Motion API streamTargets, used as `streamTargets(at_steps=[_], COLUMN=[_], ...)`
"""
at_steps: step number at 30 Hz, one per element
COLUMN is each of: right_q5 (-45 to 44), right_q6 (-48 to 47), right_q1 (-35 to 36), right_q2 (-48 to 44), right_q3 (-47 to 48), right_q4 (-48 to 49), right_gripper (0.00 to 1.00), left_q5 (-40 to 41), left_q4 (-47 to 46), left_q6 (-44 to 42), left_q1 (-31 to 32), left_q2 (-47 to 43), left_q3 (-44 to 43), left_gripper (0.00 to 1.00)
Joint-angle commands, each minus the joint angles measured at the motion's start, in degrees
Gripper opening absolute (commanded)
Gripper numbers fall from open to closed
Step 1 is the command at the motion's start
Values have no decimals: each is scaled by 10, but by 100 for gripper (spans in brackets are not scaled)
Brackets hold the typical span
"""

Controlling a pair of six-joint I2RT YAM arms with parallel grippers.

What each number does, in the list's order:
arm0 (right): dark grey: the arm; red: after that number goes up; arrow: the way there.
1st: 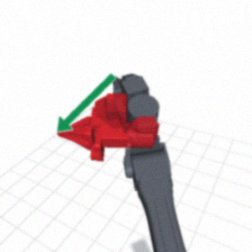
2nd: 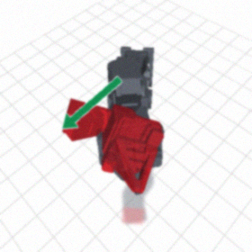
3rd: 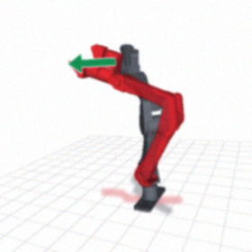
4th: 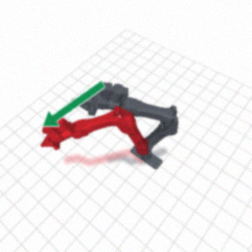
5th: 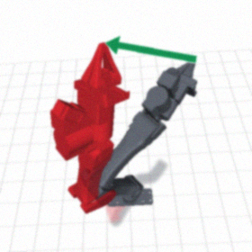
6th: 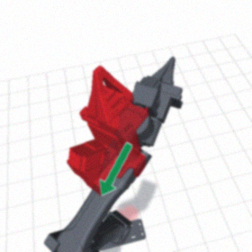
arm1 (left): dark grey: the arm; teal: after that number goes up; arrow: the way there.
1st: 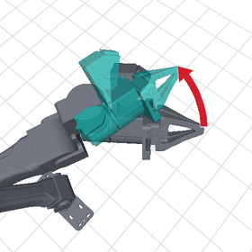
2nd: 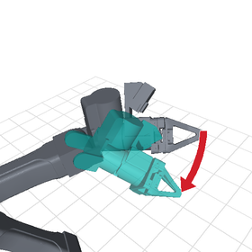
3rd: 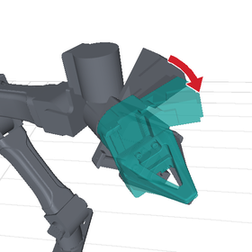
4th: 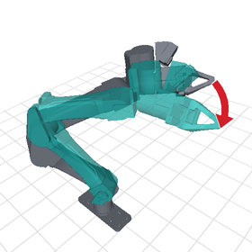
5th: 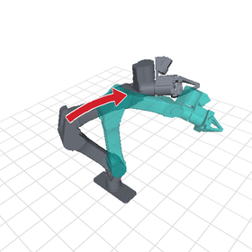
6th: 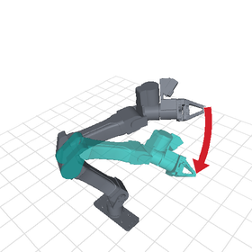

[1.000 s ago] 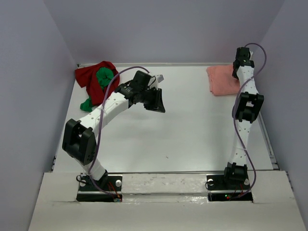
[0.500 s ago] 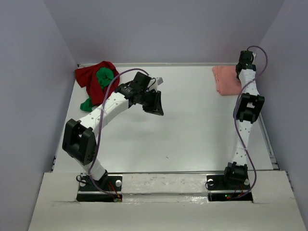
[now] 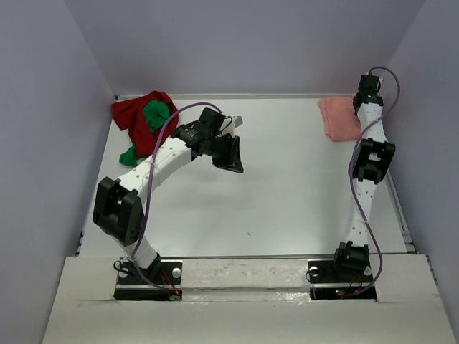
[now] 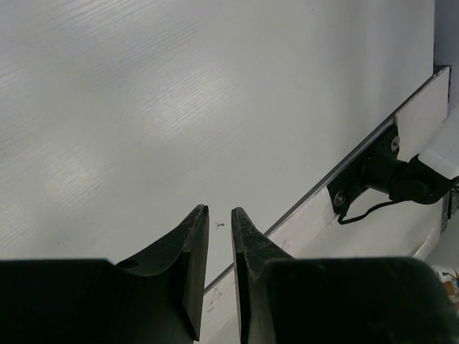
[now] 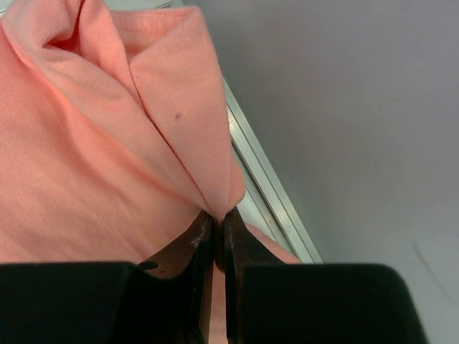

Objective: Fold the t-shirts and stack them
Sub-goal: Neatly place the folded tshirt to the corner

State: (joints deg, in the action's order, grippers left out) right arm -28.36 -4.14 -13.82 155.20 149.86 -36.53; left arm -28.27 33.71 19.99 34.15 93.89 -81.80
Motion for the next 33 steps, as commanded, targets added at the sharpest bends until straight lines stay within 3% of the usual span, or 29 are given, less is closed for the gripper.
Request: streamTargets(at_steps=[1,4,6,9,10,19,26,28,31,32,33], right_q5=[7,35,28,25,30,11,13,39,166,237,251], right_q6=[-11,-9,-8,-10,-12,-19,18,79,173,187,197], right_q1=[-3,-3,-3,-3,-3,8,75,91,120,128,140], right_q2=[-3,1,11,16,18,-40,-183,-234,-294,-313,-334], right_q3=[25,25,30,32,34,17,-61,-75,-107,-135,-167], right_q4=[43,36,32,27,26,33,-9,-42,-119,-118,-113], right_gripper=[0,40,49,92,99,100,99,95,65,22,2], left_q5=[-15,-18,-20,-23,-22,-20,80,124,193,210,238], left_q4=[5,4,4,5,5,-2,-9,-10,-10,-7,-8], left_q6=[-5,-4,-5,-7,-7,-4,17,36,54,60,64], left_q1=[3,4,3,4,3,3,4,4,3,3,2], left_q2=[-34,-34,-34,-35,-34,-44,-51,-46,-36,-34,-35], left_q3=[-17,-17,-18,-15,-15,-6,-20,-23,-32,-36,-36], left_gripper=[29,29,29,29,29,28,29,29,29,28,28])
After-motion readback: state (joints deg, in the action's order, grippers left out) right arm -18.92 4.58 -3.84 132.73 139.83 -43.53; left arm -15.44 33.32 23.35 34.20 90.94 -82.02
